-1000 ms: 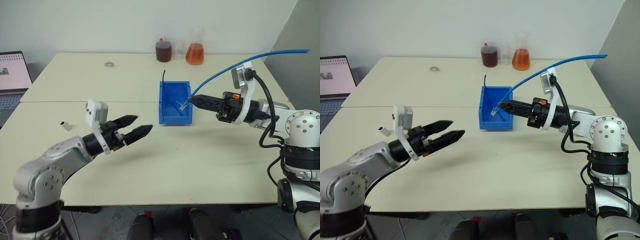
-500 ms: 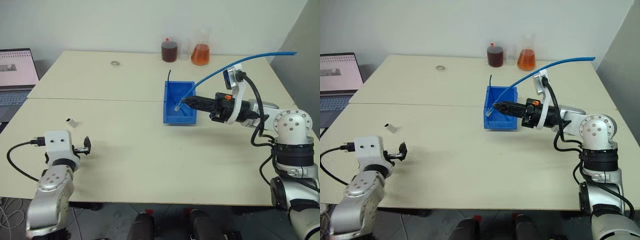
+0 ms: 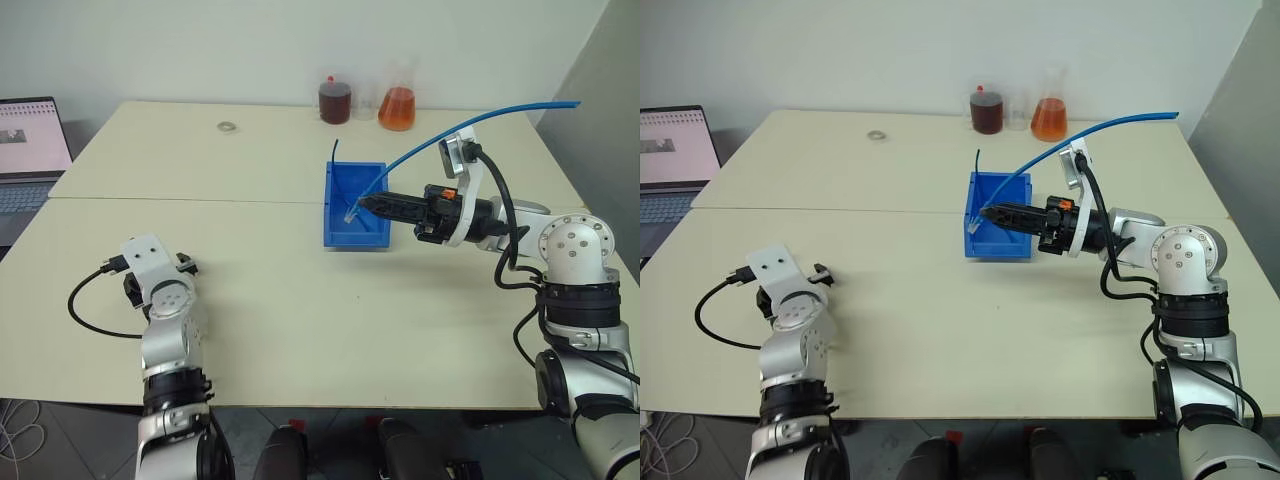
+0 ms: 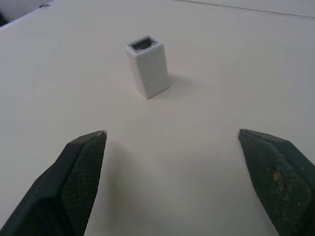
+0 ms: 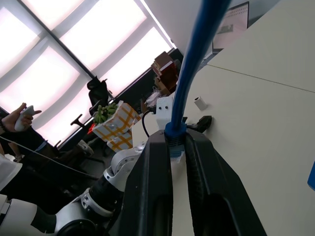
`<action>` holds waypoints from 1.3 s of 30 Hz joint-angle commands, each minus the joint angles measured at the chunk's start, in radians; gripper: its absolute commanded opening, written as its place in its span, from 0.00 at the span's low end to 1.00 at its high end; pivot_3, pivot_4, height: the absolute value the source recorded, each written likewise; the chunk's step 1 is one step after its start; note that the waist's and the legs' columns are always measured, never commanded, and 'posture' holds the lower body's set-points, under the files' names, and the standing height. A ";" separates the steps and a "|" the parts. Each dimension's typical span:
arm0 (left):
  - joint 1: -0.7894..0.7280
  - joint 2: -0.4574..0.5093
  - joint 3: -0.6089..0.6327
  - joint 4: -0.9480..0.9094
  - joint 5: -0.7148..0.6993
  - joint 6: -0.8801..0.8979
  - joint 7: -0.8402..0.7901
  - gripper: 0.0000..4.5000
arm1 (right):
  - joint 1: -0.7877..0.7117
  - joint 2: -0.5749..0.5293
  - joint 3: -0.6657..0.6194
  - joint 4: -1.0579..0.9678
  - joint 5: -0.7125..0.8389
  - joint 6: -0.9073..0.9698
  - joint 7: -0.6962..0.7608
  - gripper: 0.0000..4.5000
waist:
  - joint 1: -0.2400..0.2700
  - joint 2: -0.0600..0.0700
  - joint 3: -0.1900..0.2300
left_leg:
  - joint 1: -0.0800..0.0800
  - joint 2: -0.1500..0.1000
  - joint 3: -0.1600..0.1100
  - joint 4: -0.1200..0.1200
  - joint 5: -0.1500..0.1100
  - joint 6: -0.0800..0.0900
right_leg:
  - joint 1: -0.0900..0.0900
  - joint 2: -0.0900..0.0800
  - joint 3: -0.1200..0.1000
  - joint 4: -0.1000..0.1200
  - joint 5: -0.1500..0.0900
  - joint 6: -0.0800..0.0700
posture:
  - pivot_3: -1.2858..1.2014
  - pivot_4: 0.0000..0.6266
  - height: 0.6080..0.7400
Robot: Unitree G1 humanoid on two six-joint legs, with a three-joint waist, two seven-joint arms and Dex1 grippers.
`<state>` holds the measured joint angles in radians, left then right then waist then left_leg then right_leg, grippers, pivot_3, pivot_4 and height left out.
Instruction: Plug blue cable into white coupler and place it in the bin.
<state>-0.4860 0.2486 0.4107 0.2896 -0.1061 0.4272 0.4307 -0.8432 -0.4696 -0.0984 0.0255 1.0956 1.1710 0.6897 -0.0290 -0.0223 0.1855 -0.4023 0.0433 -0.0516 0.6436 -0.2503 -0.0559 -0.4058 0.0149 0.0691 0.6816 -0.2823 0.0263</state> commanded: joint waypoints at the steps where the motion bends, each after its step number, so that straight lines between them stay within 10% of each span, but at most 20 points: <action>1: -0.079 0.040 0.029 0.158 0.014 -0.098 0.022 0.99 | -0.016 -0.012 -0.031 -0.029 0.005 0.005 0.008 0.03 | -0.001 0.000 0.000 | 0.000 -0.001 0.000 0.000 0.000 0.000 | 0.000 -0.001 0.000 0.000 0.000 0.000 | 0.52 0.24 1.00; 12: -0.221 0.081 0.055 0.474 -0.019 -0.270 0.022 0.99 | -0.009 -0.016 -0.046 -0.054 0.009 0.021 -0.007 0.03 | 0.000 0.000 0.000 | 0.000 -0.001 0.000 0.000 0.000 0.000 | 0.000 -0.001 -0.001 0.000 0.000 0.000 | 0.52 0.24 1.00; 29: -0.220 0.076 0.073 0.487 -0.039 -0.300 0.114 0.99 | 0.008 -0.001 -0.062 -0.063 -0.001 0.019 -0.027 0.03 | -0.003 0.000 0.000 | 0.000 0.000 0.000 0.000 0.000 0.000 | 0.000 -0.001 0.000 0.001 0.000 0.000 | 0.52 0.24 1.00; 39: -0.244 0.095 0.094 0.538 -0.081 -0.343 0.091 0.53 | 0.016 -0.004 -0.074 -0.071 0.008 0.027 -0.047 0.03 | -0.003 0.000 0.000 | 0.000 0.000 0.000 0.000 0.000 0.000 | 0.000 -0.001 -0.001 0.001 0.000 0.000 | 0.52 0.24 1.00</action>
<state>-0.7244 0.3220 0.4823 0.8019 -0.1777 0.0943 0.5183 -0.8307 -0.4675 -0.1378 0.0017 1.0828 1.1955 0.6477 -0.0323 -0.0223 0.1854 -0.4020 0.0428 -0.0514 0.6436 -0.2501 -0.0562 -0.4058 0.0139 0.0686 0.6824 -0.2822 0.0265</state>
